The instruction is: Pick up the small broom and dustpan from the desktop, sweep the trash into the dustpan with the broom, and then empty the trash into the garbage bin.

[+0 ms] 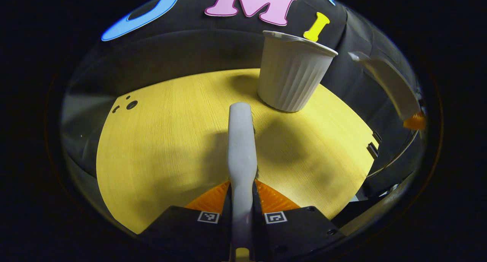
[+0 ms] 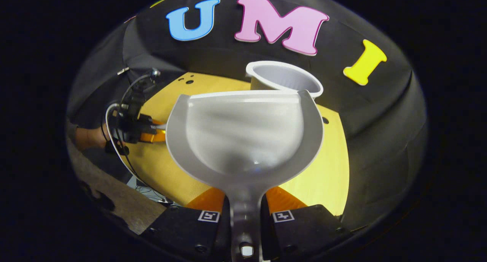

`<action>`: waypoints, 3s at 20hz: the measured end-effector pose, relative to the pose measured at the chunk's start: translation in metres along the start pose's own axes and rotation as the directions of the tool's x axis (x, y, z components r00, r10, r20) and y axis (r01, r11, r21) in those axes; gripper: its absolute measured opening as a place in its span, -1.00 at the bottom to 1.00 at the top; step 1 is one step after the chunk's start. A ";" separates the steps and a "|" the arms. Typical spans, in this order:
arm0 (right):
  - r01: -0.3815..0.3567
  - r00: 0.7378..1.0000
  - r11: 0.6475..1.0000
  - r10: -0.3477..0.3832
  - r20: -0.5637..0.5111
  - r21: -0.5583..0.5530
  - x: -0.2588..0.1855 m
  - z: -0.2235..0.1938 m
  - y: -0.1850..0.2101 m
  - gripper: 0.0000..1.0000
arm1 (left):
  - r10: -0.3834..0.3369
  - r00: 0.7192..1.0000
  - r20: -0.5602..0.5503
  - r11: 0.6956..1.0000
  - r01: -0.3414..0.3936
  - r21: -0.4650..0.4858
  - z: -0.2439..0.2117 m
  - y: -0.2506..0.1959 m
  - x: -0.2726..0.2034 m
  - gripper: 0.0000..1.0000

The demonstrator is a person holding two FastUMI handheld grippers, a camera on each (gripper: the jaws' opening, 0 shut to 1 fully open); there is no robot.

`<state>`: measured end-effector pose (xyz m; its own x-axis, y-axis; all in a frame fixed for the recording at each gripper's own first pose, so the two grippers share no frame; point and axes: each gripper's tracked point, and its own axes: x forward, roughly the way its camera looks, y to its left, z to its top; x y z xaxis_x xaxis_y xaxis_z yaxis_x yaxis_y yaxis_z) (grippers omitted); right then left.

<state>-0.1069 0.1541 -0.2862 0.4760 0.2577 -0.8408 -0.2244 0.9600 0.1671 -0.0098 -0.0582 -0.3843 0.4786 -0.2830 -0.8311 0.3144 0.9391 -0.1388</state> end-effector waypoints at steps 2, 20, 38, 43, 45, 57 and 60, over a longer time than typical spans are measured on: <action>-0.008 0.999 1.000 0.008 -0.038 0.002 0.018 -0.024 0.008 -0.30 | 0.005 1.000 -0.003 1.000 -0.005 0.003 -0.001 0.001 0.002 -0.37; -0.067 0.972 0.977 0.110 -0.206 0.204 0.162 -0.086 0.053 -0.30 | 0.046 0.997 -0.062 0.999 -0.046 -0.002 -0.014 0.011 0.019 -0.41; -0.031 0.955 0.978 0.090 -0.283 0.208 0.163 -0.105 0.059 -0.12 | 0.122 0.982 -0.146 0.993 -0.121 0.015 -0.037 0.032 0.032 -0.39; -0.045 0.952 0.979 0.101 -0.288 0.197 0.155 -0.110 0.067 0.16 | 0.117 0.982 -0.149 0.993 -0.115 0.023 -0.038 0.033 0.031 -0.22; -0.054 0.952 0.978 0.111 -0.284 0.202 0.151 -0.109 0.069 0.30 | 0.112 0.983 -0.144 0.994 -0.109 0.032 -0.037 0.030 0.028 -0.23; -0.063 0.979 0.973 0.104 -0.176 0.224 0.102 -0.076 0.052 0.77 | 0.092 0.995 -0.044 0.995 -0.090 0.039 0.005 0.020 -0.012 0.19; -0.076 0.985 0.965 0.112 -0.133 0.250 0.085 -0.057 0.048 0.81 | 0.079 0.997 -0.008 0.996 -0.078 0.052 0.024 0.016 -0.023 0.19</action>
<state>-0.1256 0.2158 -0.3791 0.3303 0.3463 -0.8780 -0.0401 0.9346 0.3535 0.0038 -0.0410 -0.3544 0.4954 -0.2067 -0.8437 0.3184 0.9469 -0.0450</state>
